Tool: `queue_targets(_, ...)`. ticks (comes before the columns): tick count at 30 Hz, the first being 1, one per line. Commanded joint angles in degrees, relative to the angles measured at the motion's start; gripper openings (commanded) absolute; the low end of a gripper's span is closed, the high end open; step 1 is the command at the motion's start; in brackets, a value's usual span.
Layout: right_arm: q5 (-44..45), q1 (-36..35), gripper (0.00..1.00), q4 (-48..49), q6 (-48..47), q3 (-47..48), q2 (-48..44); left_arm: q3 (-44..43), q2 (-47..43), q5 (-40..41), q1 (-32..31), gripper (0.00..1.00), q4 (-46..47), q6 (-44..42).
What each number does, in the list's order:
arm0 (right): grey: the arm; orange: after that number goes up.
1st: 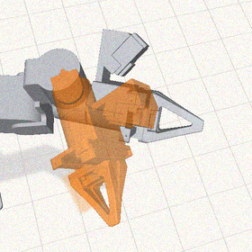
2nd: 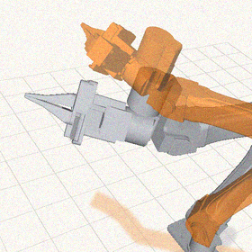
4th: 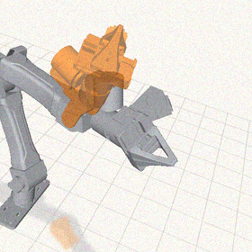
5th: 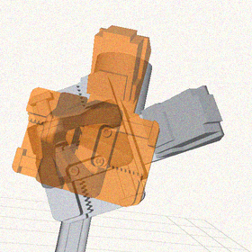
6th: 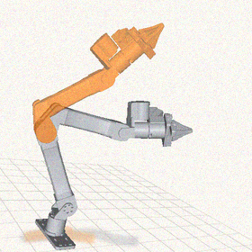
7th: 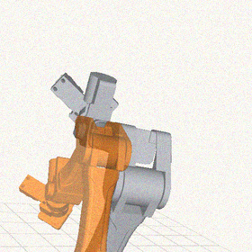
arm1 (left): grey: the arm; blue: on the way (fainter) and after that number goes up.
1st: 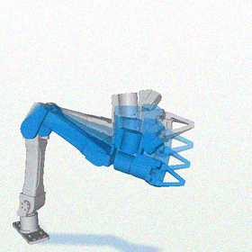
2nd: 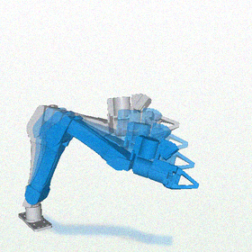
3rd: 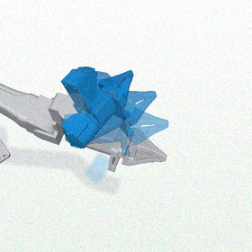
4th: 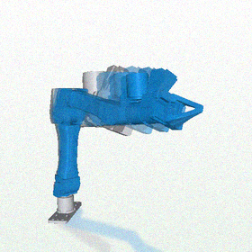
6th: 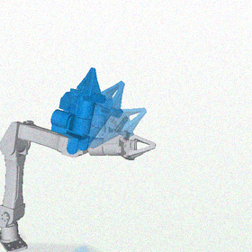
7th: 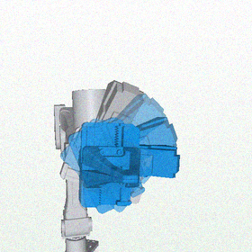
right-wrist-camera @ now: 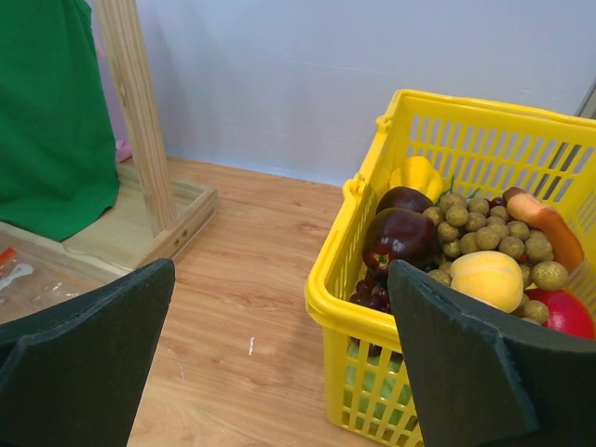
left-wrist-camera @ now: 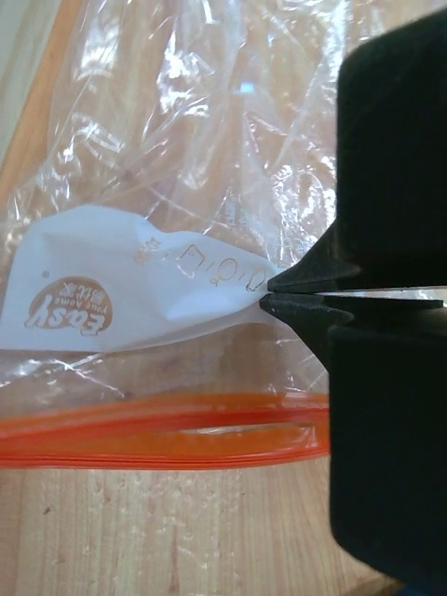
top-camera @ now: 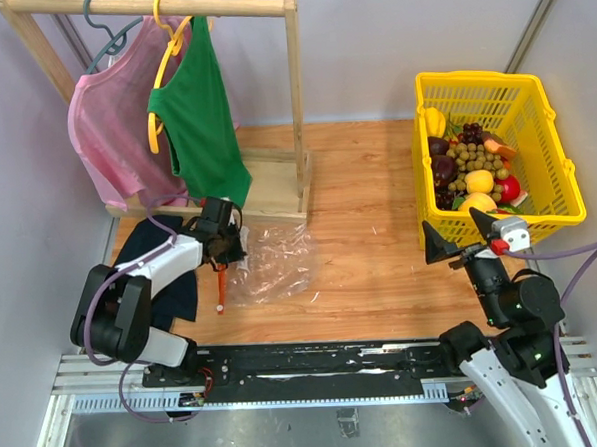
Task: Place the food in the zip-top bag and seal the zipper
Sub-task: Pick up the zipper food storage bag at the center of the board.
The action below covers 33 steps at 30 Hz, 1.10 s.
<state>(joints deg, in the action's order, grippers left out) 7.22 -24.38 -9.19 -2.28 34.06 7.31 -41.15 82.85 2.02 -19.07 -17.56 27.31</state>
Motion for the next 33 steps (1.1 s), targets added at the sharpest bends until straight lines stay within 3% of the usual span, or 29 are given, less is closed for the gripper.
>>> queue_targets(1, -2.01, -1.17, 0.98, -1.05, 3.69, 3.56, 2.48, 0.00, -4.84, -1.43, -1.42, 0.00, 1.74, 0.91)
queue_targets(9, -6.87, -1.20, 0.98, -3.00, 7.20, 8.53, 10.76, -4.51, -12.44, 1.59, -6.77, 0.00, 1.33, 1.10)
queue_targets(14, -10.15, -1.19, 0.98, -2.88, 8.86, 11.01, 16.41, -9.46, -14.97, 4.91, -10.71, 0.00, 0.12, -3.40)
queue_targets(19, -12.97, -1.19, 0.98, -4.16, 8.17, 16.13, 23.25, -15.89, -16.02, 7.82, -13.89, 0.00, -2.19, -11.78)
queue_targets(24, -16.95, -1.19, 0.98, -5.85, 8.26, 21.69, 29.94, -20.48, -16.90, 5.53, -15.80, 0.00, -0.42, -22.27)
queue_targets(33, -23.24, -1.19, 0.98, -11.17, 8.08, 29.51, 39.70, -20.95, -19.77, -0.05, -16.93, 0.00, 5.35, -44.75)
